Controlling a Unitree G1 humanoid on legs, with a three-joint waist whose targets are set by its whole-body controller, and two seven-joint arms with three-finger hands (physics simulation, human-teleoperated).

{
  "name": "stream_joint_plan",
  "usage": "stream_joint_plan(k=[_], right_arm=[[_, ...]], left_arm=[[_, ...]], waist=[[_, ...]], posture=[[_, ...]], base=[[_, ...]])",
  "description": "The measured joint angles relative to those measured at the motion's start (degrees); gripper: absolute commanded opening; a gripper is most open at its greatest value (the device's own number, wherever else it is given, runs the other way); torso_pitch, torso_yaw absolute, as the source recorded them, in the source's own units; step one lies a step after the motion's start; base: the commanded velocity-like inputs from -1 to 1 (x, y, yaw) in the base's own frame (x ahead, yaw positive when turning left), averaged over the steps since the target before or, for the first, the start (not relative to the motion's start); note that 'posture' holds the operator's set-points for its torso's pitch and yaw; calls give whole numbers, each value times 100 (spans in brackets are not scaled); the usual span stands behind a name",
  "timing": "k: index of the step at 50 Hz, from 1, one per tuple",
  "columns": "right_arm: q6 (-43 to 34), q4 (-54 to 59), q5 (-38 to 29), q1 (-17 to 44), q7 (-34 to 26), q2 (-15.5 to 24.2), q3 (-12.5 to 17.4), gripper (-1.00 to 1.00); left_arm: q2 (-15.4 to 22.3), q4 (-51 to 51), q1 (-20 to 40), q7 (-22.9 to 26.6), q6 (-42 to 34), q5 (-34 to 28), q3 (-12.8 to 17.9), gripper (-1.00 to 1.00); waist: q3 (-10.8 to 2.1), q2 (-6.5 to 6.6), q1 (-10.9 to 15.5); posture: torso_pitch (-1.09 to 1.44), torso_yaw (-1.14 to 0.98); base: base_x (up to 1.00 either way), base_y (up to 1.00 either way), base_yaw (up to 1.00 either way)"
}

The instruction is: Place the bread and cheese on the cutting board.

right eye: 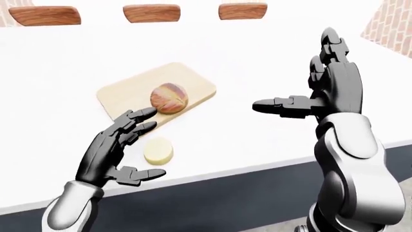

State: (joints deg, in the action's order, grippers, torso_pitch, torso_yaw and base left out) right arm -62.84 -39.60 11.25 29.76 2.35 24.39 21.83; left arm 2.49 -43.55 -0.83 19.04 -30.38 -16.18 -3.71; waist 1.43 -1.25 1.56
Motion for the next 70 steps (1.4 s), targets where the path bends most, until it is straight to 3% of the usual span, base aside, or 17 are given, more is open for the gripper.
stream_joint_plan(k=[4,14,27,29,30,34,41,49,53,57,62,66,70], right_arm=[[34,5,-13,-13,-1,-14,-6,100],[63,42,-43,-36,-14,-23,-2,100],[53,51,-62,-34,-32,-45,-16,100],[34,36,-57,-18,-29,-37,-8,100],[35,33,-58,-12,-27,-34,-13,100],[28,21,-58,-1,-25,-29,-25,100],[28,22,-67,-8,-30,-35,-40,100],[-30,-58,54,41,11,-40,51,100],[-8,-27,120,35,48,-12,64,100],[-15,12,151,36,85,3,37,100],[52,79,123,41,111,-33,-82,100],[84,94,97,34,94,-57,-79,100],[89,97,73,33,90,-70,-104,100]], left_arm=[[11,50,-77,-10,166,-112,-20,33],[-44,-137,-134,112,24,-238,8,39],[-10,-237,-322,169,100,-191,-175,39],[-4,-228,-316,180,109,-214,-185,22],[-3,-225,-306,186,102,-226,-179,-1],[-17,-194,-276,188,70,-253,-142,-30],[-27,-126,-225,153,155,-221,-101,-47],[-33,-116,-253,148,211,-204,-81,-50],[10,-574,-147,410,-472,-284,-39,-64],[69,-1165,124,619,-1208,-398,-17,-100],[-152,-1565,694,1169,-1831,-921,134,-100],[-781,-1459,1393,2222,-2263,-2192,297,-100],[-1717,-1507,2269,3897,-2390,-4390,281,-100]], waist=[[-24,6,-16],[-18,18,-22],[2,6,3],[2,6,6],[1,5,6],[1,2,8],[-10,-3,3],[-8,3,-1],[35,-5,2],[62,-10,5],[50,-6,14],[92,-56,37],[131,-140,39]], posture=[[0,0],[0,0],[0,0],[0,0],[0,0],[0,0],[0,0],[0,0],[0,0],[0,0],[0,0],[0,0],[0,0]], base=[[0,0,0],[0,0,0],[0,0,0],[0,0,0],[0,0,0],[0,0,0],[0,0,0],[0,0,0],[0,0,0],[0,0,0],[0,0,0],[0,0,0],[0,0,0]])
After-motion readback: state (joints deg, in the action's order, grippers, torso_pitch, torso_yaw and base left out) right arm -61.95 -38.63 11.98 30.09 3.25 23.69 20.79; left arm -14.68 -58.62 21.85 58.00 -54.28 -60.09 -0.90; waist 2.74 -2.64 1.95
